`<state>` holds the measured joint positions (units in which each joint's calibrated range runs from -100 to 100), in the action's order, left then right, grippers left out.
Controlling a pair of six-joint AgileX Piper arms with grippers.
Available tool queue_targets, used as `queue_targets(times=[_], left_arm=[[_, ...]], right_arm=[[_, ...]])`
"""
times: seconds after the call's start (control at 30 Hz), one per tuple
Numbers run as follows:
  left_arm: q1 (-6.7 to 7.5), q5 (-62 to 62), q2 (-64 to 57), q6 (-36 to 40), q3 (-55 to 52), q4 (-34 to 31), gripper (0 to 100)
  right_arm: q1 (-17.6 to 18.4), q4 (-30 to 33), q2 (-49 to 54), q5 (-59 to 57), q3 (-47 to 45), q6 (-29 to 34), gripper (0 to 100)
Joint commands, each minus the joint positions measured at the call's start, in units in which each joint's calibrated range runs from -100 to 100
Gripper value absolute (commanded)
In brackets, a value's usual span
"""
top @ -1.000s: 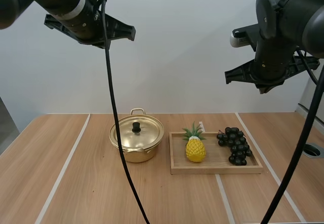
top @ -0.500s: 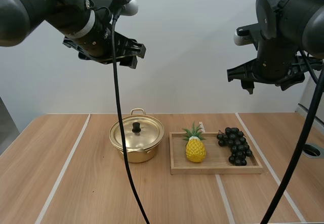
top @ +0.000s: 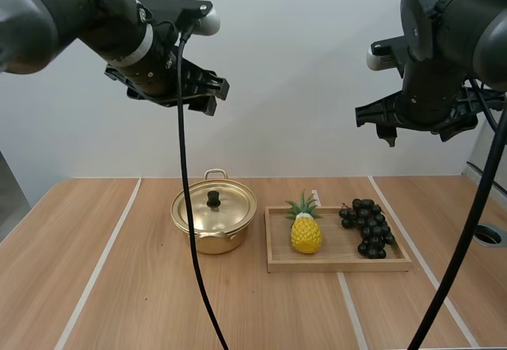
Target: Open the pot, put the grape inside, and close it
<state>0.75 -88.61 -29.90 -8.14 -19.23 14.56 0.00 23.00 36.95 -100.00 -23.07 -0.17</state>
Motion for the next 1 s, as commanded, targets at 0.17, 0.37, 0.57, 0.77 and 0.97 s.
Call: queue_targets(times=[0.17, 0.37, 0.57, 0.77, 0.97], left_arm=[[-0.02, 6.24, 3.99, -1.44, -7.27, 1.28, 100], [-0.02, 9.82, 6.43, -3.94, -11.22, 2.04, 100], [-0.02, 13.86, 9.11, -6.05, -14.04, 2.98, 100], [-0.02, 15.44, 12.23, -12.14, -16.24, 9.06, 100], [-0.02, 22.86, 15.30, -12.83, -16.24, 9.62, 100]], right_arm=[[-0.20, 0.55, 0.35, 0.00, -0.16, 0.08, 96], [-0.20, 1.06, 0.35, 0.00, -0.16, -0.23, 100], [-0.20, 1.06, 0.35, 0.00, -0.16, -0.23, 100], [-0.20, 1.06, 0.35, 0.00, -0.16, -0.23, 100], [-0.20, 1.06, 0.35, 0.00, -0.16, -0.32, 100]])
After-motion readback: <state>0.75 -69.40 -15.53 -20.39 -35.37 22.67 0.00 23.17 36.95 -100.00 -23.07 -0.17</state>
